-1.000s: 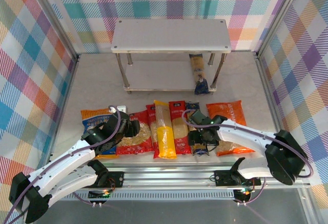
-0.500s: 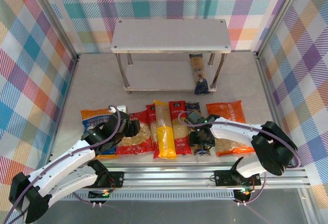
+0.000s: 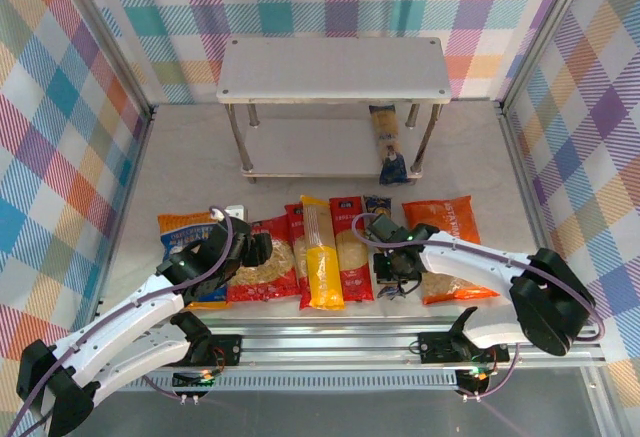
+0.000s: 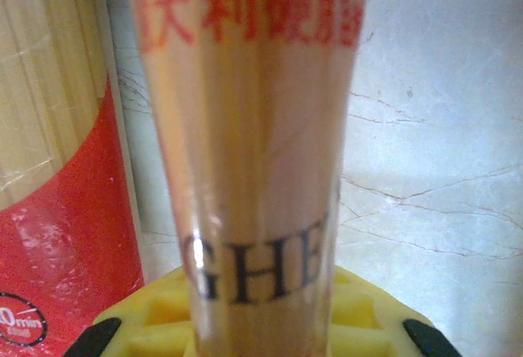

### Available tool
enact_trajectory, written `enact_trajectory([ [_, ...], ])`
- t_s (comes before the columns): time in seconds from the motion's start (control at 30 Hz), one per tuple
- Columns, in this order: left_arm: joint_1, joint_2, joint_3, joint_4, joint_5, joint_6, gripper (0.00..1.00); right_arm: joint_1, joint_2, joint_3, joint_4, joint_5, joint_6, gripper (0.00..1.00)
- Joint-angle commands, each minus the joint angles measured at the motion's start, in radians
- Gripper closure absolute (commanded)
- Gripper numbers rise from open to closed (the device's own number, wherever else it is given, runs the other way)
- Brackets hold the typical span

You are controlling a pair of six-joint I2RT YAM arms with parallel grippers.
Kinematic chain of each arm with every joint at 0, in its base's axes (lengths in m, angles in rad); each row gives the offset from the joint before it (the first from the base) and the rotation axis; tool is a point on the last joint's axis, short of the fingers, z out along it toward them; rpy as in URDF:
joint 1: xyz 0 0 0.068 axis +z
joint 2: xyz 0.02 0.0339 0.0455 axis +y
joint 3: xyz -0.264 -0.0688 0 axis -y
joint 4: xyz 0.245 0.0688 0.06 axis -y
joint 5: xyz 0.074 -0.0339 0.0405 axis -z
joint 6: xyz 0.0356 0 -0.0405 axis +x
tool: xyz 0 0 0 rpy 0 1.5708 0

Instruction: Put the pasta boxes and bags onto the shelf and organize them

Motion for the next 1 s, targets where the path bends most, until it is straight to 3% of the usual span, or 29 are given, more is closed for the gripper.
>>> enact_trajectory([
  [0.0, -0.013, -0.009, -0.009, 0.002, -0.022, -0.006, 0.27, 0.007, -0.047, 0.003, -0.08, -0.009, -0.007, 1.0],
  [0.37, -0.013, 0.03, 0.009, 0.024, -0.03, 0.002, 0.27, 0.007, -0.246, 0.173, -0.24, -0.021, -0.095, 1.0],
  [0.53, -0.013, 0.053, 0.02, 0.039, -0.02, 0.001, 0.27, 0.008, -0.244, 0.278, -0.233, -0.078, -0.144, 1.0],
  [0.7, -0.013, 0.062, 0.027, 0.046, -0.014, 0.005, 0.27, -0.003, -0.133, 0.425, -0.217, -0.045, -0.219, 1.0],
  [0.97, -0.013, 0.059, 0.052, 0.033, -0.001, 0.013, 0.27, -0.143, 0.165, 0.669, -0.117, -0.025, -0.32, 1.0],
])
